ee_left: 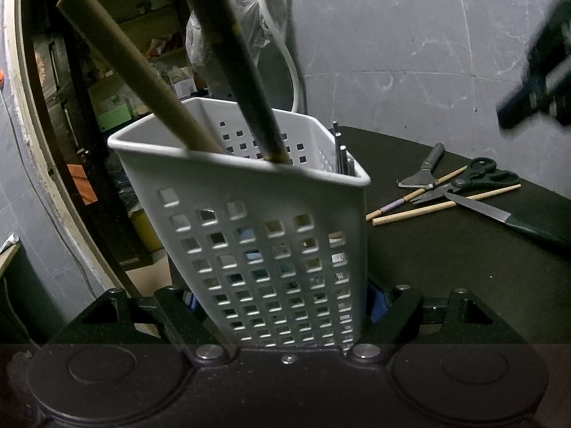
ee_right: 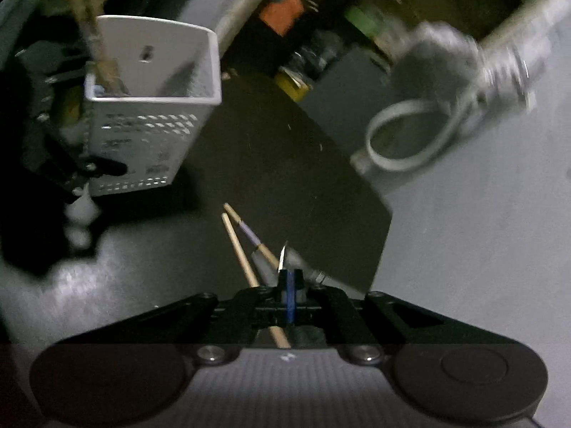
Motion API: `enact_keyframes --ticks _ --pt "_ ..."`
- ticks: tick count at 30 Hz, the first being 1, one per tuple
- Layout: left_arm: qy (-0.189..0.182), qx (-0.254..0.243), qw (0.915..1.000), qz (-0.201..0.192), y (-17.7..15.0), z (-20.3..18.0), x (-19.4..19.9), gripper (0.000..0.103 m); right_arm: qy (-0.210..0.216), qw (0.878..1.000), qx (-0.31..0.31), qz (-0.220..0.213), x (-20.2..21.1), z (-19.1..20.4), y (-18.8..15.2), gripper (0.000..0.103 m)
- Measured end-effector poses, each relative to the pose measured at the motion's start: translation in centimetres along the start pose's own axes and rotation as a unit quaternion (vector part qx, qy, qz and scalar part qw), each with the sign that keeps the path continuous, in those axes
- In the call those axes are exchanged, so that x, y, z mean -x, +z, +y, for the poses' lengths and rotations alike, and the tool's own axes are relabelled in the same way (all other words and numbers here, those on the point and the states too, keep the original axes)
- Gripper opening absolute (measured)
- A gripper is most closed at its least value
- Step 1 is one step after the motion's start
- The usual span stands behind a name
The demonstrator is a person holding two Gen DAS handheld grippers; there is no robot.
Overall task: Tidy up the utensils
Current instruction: 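Carry the knife toward the white caddy with the right tool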
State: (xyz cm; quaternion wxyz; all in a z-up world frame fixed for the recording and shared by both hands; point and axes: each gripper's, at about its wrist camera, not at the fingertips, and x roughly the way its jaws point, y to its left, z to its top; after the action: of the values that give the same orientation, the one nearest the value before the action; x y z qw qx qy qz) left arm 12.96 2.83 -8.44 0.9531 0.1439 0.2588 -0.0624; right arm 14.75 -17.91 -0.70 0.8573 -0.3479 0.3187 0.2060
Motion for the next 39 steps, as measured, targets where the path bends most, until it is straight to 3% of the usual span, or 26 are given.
enact_keyframes --ticks 2,5,9,17,21,22,23,27,28,30,33,39 --pt "0.0 -0.001 1.0 0.001 0.0 0.0 0.0 0.082 0.043 0.995 -0.091 0.021 -1.6 -1.4 -1.7 0.021" --pt "0.001 -0.003 1.0 0.004 0.1 0.0 0.0 0.082 0.071 0.977 -0.193 0.053 -4.6 -3.0 -4.6 0.021" --pt "0.003 -0.005 1.0 0.007 0.3 -0.1 0.0 0.082 0.105 0.952 -0.279 0.071 -5.9 -4.6 -7.7 0.023" --pt "0.004 -0.006 0.9999 0.013 0.8 -0.4 -0.5 0.082 0.11 0.946 -0.291 0.088 -6.4 -3.2 -9.0 0.031" --pt "0.004 -0.008 0.9998 0.015 1.0 -0.5 -0.7 0.083 0.089 0.957 -0.26 0.087 -6.3 -1.8 -8.5 0.031" --pt "0.005 -0.008 0.9998 0.016 1.0 -0.6 -0.7 0.083 0.087 0.959 -0.254 0.089 -6.2 -1.6 -8.4 0.03" --pt "0.005 -0.009 0.9998 0.016 1.0 -0.6 -0.7 0.083 0.089 0.96 -0.251 0.089 -6.2 -1.5 -8.2 0.021" --pt "0.007 -0.01 0.9998 0.016 0.9 -0.8 -0.8 0.083 0.079 0.96 -0.249 0.096 -6.1 -1.0 -7.8 0.019" --pt "0.007 -0.01 0.9998 0.016 0.9 -0.8 -0.9 0.083 0.084 0.955 -0.267 0.1 -6.3 -1.4 -7.9 0.019" --pt "0.007 -0.011 0.9998 0.016 0.9 -0.8 -0.8 0.083 0.113 0.932 -0.327 0.105 -6.6 -2.8 -8.4 0.018" --pt "0.008 -0.011 0.9998 0.016 0.9 -0.8 -0.8 0.083 0.183 0.881 -0.424 0.099 -6.7 -4.7 -9.6 0.018" --pt "0.01 -0.009 0.9998 0.016 0.9 -0.8 -0.8 0.083 0.283 0.795 -0.532 0.071 -6.7 -5.7 -10.7 0.019"
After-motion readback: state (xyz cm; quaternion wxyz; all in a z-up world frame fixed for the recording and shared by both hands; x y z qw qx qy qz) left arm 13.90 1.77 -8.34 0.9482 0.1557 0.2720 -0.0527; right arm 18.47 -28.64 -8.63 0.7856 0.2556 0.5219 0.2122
